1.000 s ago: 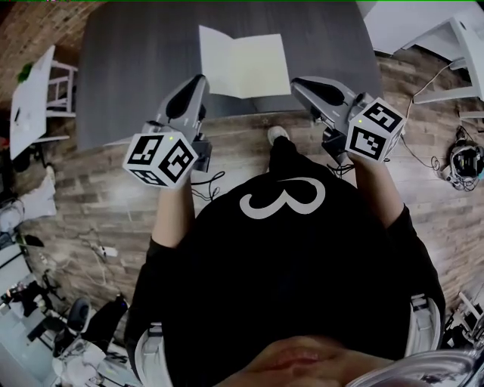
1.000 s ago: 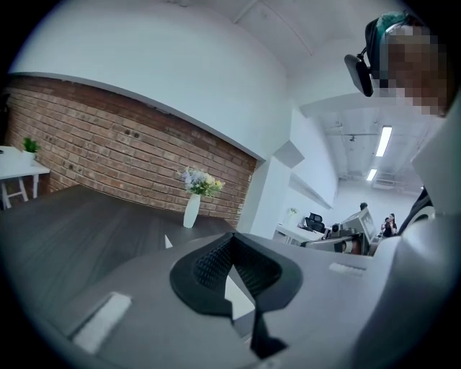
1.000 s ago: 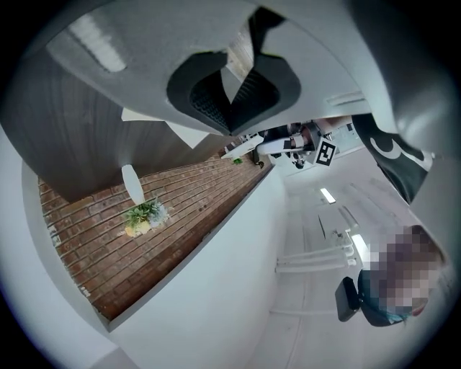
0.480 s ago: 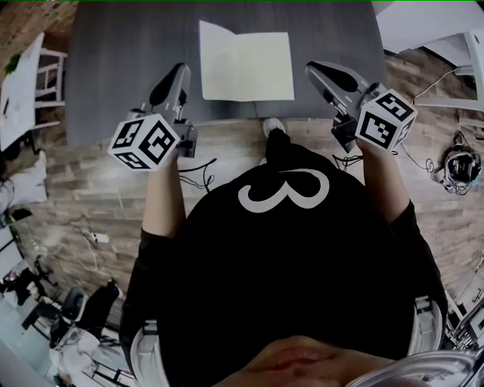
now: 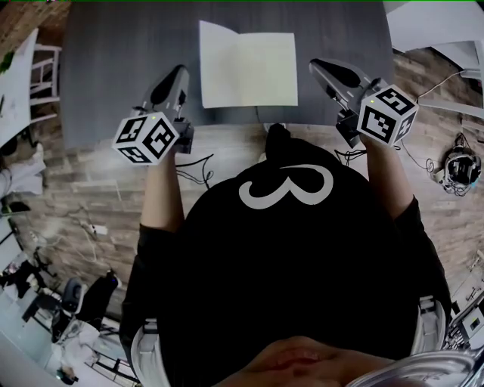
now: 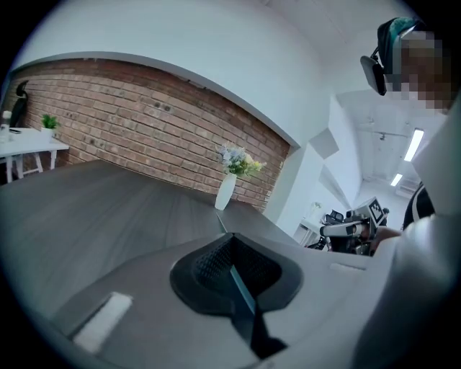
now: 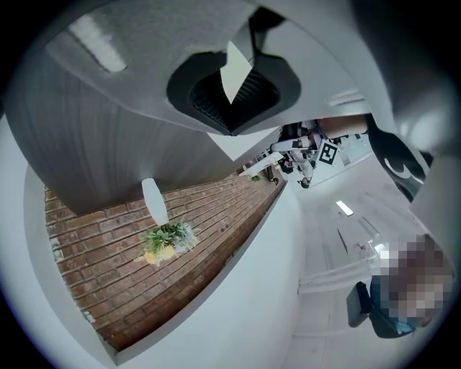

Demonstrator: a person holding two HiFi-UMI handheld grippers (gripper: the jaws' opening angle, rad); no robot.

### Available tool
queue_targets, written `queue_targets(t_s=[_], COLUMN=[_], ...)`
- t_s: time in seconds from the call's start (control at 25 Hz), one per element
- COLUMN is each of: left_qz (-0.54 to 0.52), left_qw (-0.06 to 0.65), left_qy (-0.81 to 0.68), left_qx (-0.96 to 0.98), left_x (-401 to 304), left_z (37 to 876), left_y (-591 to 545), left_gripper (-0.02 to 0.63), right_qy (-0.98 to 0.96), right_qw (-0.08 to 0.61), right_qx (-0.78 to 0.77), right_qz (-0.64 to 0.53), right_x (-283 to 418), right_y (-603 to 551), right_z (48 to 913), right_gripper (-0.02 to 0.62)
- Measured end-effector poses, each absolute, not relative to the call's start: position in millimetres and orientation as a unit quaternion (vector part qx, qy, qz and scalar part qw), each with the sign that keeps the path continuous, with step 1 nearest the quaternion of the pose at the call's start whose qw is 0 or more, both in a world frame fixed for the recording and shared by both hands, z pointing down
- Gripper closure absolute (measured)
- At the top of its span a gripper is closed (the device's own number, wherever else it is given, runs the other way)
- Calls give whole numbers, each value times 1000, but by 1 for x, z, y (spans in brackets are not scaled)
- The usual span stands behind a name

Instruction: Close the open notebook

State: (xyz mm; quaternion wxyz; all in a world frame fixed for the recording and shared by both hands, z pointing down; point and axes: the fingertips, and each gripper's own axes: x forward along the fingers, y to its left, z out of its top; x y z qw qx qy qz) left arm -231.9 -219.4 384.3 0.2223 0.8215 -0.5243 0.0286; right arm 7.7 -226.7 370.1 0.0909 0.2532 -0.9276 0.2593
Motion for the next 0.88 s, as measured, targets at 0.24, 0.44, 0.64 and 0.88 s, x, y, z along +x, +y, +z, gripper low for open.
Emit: queue_targets(t_s=[0.24,0.44,0.64,0.88], left_qz=[34,56,59,59], left_qw=[242,248,253,255], left_qy=[-510,-489,-475,-465], left_qx=[825,834,841,846], left_x=[-233,-226,-217,-208], left_z=[414,426,433,436], left_y=[-225,-226,-224,-225], left_gripper=[591,591,591,591], right_qy=[-920,-921,-920,-917], right_qw=[102,93,89,87], right_qx=[256,250,248,250], right_qz=[279,285,290,298], right_x=[7,0,1,4], right_y=[-235,-239,-239,-239], right_z=[394,392,392,397], right_gripper=[594,594,594,594])
